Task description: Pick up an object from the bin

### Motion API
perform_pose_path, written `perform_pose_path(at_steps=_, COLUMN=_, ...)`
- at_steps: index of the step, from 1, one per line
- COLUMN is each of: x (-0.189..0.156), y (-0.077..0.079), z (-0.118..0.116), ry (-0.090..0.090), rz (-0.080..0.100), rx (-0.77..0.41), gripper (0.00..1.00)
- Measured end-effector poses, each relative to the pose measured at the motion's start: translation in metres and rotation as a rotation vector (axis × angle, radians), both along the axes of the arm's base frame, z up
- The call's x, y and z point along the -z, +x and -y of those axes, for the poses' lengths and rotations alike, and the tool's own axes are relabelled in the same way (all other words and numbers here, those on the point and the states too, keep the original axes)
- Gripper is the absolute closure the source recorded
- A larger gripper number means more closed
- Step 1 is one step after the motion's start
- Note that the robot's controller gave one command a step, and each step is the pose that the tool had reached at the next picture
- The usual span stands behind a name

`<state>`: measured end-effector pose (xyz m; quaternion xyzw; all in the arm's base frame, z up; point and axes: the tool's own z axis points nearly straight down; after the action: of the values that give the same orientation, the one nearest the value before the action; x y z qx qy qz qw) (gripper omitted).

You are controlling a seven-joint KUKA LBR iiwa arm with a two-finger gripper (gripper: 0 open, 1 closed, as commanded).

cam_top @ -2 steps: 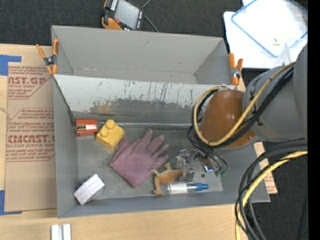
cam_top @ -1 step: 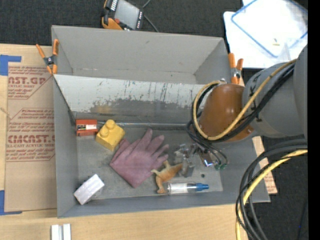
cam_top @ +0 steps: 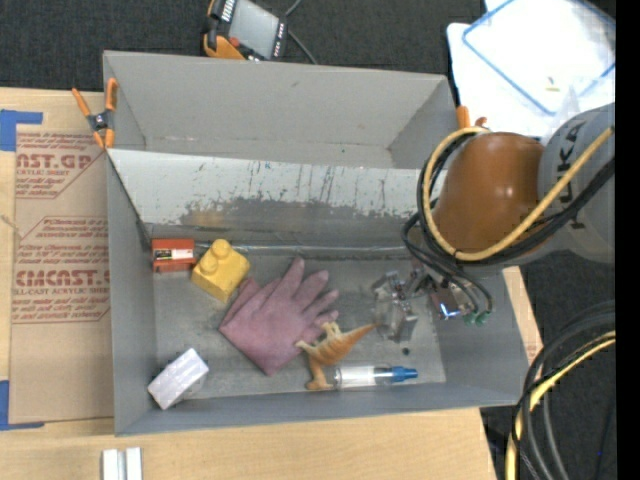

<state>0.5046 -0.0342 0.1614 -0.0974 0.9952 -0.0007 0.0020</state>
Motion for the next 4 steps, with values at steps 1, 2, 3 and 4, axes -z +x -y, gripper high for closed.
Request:
perform_pose_path(at_steps=1, x=0.056, y=0.008, z=0.004, ry=0.003, rz=0.001, rx=-0.006, gripper=0.00)
perform_pose_path(at_steps=2, x=0.066, y=0.008, z=0.004, ry=0.003, rz=-0.004, rx=-0.008, gripper=0.00)
perform_pose_path(at_steps=3, x=0.086, y=-0.003, z=-0.057, ry=0.001, rz=-0.002, rx=-0.339, gripper=0.00)
perform_pose_path(at_steps=4, x=0.088, y=-0.012, z=-0.044, ry=0.005, rz=0.016, rx=-0.081, gripper=1.00)
